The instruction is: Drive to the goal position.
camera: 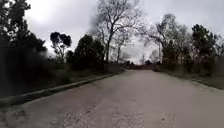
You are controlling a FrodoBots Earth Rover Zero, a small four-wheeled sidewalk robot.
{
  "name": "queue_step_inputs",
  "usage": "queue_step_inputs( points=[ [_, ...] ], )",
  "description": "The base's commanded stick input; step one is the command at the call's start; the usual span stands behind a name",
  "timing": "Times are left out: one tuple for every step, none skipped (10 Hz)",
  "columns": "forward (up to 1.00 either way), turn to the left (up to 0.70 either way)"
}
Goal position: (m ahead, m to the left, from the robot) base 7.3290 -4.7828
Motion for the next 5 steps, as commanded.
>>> queue_step_inputs(
  points=[
    [0.7, 0.0],
    [0.7, 0.0],
    [0.7, 0.0],
    [0.7, 0.0],
    [0.7, 0.0]
  ],
)
